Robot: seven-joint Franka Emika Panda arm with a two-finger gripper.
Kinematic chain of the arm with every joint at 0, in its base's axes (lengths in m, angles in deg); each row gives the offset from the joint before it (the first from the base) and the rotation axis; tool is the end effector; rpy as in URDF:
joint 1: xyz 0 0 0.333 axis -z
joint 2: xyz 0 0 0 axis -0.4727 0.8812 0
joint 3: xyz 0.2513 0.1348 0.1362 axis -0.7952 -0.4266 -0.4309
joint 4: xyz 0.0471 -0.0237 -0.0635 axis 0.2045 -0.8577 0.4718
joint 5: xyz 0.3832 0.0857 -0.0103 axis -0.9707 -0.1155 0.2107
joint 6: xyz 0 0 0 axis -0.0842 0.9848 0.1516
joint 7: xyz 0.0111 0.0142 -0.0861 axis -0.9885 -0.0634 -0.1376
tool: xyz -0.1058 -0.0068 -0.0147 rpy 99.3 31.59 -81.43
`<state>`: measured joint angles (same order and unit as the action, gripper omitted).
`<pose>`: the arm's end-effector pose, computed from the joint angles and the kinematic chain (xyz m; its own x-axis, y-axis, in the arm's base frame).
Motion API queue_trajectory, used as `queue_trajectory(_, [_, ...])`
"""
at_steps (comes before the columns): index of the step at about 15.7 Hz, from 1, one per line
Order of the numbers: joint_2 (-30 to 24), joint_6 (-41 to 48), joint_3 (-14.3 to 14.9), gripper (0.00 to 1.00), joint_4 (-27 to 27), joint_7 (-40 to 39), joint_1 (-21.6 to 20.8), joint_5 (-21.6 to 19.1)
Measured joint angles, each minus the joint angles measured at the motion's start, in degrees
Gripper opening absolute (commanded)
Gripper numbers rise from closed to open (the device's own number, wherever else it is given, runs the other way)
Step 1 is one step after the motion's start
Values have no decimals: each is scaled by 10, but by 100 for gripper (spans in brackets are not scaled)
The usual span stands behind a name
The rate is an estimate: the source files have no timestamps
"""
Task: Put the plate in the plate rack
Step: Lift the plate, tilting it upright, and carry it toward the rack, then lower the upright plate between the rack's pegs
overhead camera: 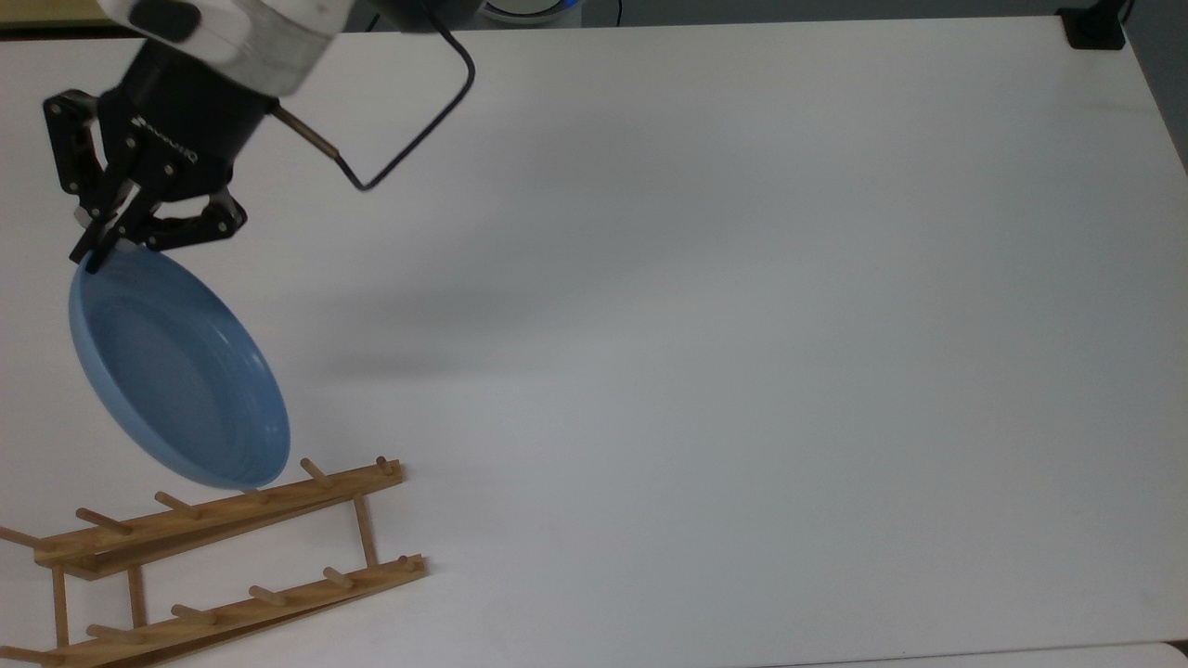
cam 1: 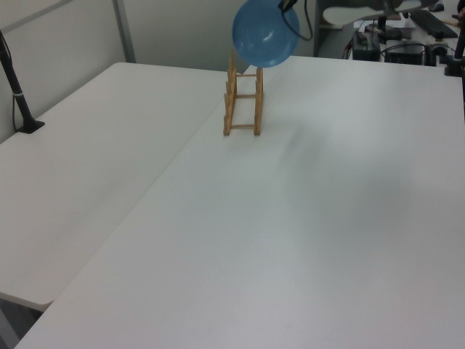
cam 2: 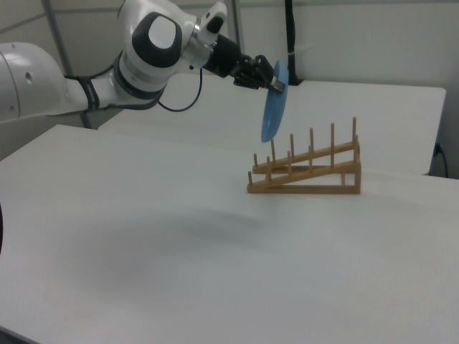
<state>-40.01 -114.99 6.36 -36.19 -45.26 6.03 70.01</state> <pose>0.7061 -0.1039 0.5847 0.7905 0.0243 0.6120 -0.3927 -0.7467 0.5368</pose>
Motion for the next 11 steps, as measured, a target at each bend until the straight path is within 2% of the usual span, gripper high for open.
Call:
queue_trajectory(4, [36,1,10,0,16,55,5,41])
queue_trajectory(11, [85,1,25,0,67,94,26,43])
